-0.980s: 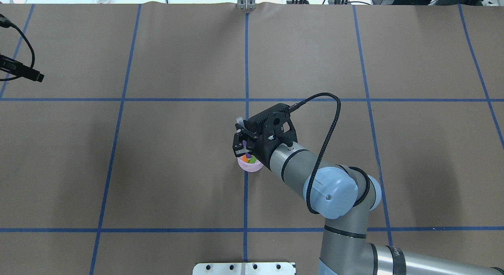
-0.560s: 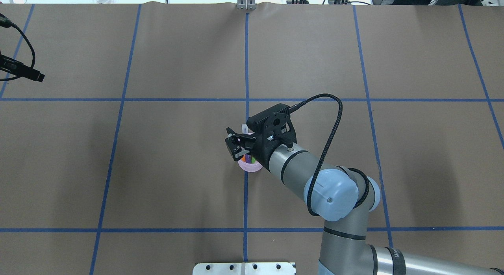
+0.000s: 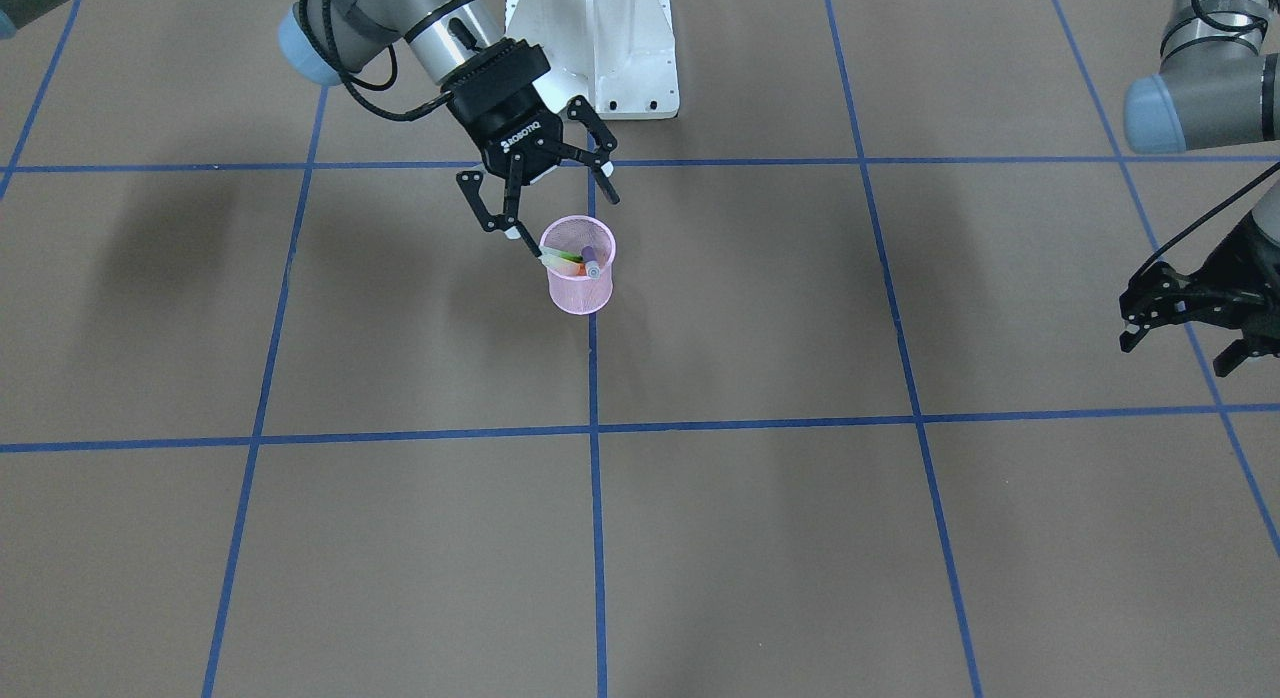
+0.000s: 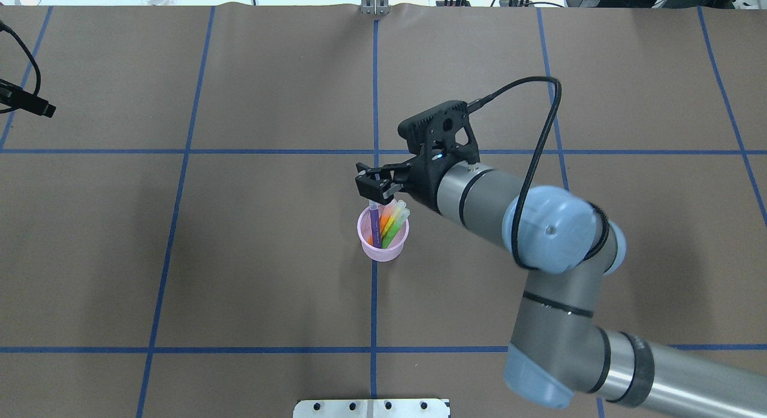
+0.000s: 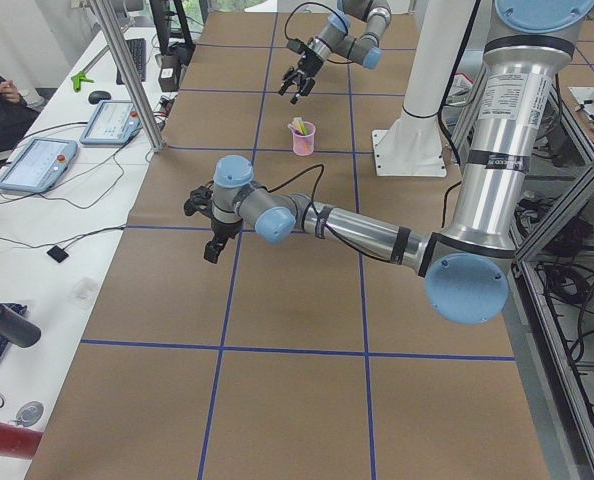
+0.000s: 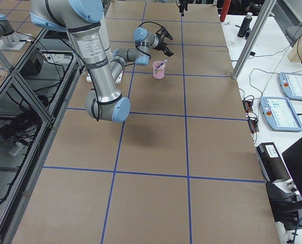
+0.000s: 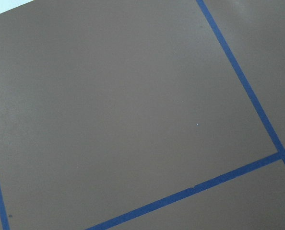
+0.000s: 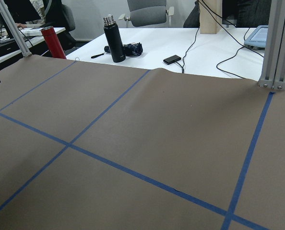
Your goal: Collect pens into pen holder
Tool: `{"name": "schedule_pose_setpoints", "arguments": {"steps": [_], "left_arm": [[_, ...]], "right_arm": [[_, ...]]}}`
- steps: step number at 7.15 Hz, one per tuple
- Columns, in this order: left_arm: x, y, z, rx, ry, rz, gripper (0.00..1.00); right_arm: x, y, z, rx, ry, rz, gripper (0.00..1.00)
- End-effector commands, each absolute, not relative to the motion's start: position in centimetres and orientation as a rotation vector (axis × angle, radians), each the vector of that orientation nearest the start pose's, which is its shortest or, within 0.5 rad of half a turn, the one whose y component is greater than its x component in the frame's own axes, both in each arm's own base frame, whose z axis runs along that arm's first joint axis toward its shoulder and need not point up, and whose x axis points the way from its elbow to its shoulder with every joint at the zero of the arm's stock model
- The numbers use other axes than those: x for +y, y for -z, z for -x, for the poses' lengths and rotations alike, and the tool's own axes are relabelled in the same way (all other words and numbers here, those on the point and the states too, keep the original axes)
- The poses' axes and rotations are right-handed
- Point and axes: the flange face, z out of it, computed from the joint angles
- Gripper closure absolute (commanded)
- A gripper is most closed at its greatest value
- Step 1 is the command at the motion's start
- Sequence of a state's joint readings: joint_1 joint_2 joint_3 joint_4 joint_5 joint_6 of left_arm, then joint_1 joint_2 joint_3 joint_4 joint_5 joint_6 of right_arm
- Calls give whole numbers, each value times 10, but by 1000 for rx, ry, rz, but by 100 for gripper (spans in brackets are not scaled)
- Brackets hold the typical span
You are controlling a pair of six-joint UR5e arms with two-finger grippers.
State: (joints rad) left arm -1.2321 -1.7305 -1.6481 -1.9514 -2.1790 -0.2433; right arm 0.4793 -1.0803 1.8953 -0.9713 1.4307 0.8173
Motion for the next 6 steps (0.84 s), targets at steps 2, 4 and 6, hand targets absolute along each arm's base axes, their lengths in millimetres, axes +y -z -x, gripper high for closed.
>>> {"name": "schedule_pose_setpoints", "arguments": {"steps": [2,4,6], "left_arm": [[-578,-513,-78,701,-284,-296,0],[-584,-509,-80,693,-288,-230,0],[-555,-526,-37,724,-292,-204,0]], "right_arm": [[-502,-216,286,-894,130,-537,1],[-549,-291,174,-790,195,-201,1],[-568,-375,119,-637,243,-84,1]]}}
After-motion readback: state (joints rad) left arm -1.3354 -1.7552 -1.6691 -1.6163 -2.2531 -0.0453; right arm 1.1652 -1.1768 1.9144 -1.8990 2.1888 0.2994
